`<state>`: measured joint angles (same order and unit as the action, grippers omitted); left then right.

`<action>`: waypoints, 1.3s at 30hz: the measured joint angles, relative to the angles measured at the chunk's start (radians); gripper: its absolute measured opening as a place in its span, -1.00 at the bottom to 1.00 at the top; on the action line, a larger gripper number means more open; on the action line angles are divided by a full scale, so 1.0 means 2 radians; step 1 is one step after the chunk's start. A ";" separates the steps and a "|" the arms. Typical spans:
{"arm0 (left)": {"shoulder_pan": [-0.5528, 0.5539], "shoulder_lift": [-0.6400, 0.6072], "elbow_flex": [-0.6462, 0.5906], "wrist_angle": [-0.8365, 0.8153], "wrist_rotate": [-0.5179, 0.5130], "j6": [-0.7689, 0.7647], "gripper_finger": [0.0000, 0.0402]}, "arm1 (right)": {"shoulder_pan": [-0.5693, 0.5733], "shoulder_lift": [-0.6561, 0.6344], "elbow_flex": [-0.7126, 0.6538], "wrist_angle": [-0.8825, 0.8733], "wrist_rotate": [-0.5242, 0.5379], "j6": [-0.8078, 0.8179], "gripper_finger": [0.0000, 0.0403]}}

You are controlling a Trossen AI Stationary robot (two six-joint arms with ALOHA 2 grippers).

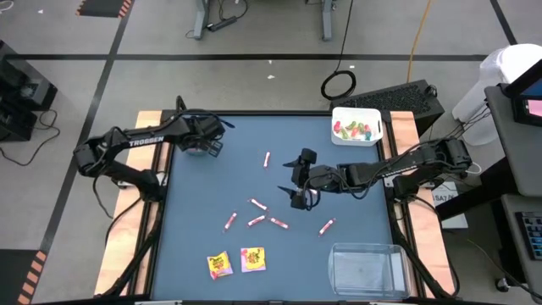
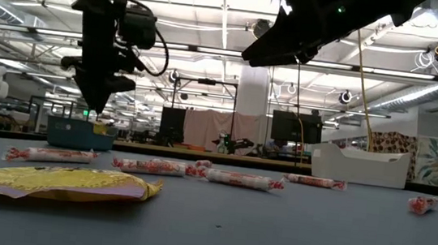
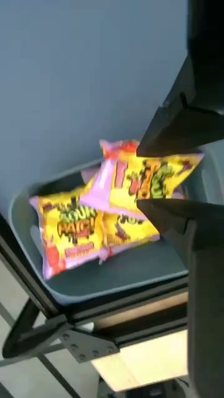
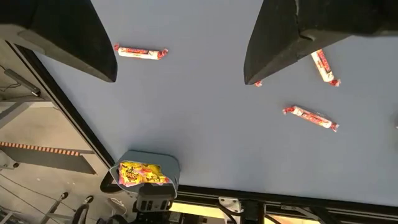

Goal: Sort candy
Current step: Put the yellow candy pack into the blue bin

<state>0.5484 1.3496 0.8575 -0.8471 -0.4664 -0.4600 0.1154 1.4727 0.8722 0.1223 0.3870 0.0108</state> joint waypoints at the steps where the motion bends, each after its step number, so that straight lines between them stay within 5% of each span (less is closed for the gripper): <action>1: 0.002 0.003 0.000 0.000 0.000 0.000 -0.46 | 0.000 0.000 0.000 0.000 0.000 0.001 0.69; 11: 0.015 0.052 0.000 0.040 -0.016 0.016 -0.84 | 0.002 0.000 0.000 0.000 0.000 0.002 0.69; 25: 0.031 0.057 0.000 0.032 -0.042 0.015 -0.86 | 0.002 0.000 0.000 -0.001 0.000 0.002 0.69; 30: -0.002 0.007 0.000 0.019 0.024 0.030 -0.86 | 0.002 0.000 0.000 0.000 0.000 0.002 0.69; 39: 0.013 0.009 -0.038 0.039 0.046 0.051 -0.86 | 0.002 0.000 0.000 0.015 0.000 0.002 0.69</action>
<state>0.5745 1.3685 0.7808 -0.7690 -0.3741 -0.3590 0.1196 1.4727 0.8726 0.1528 0.3874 0.0147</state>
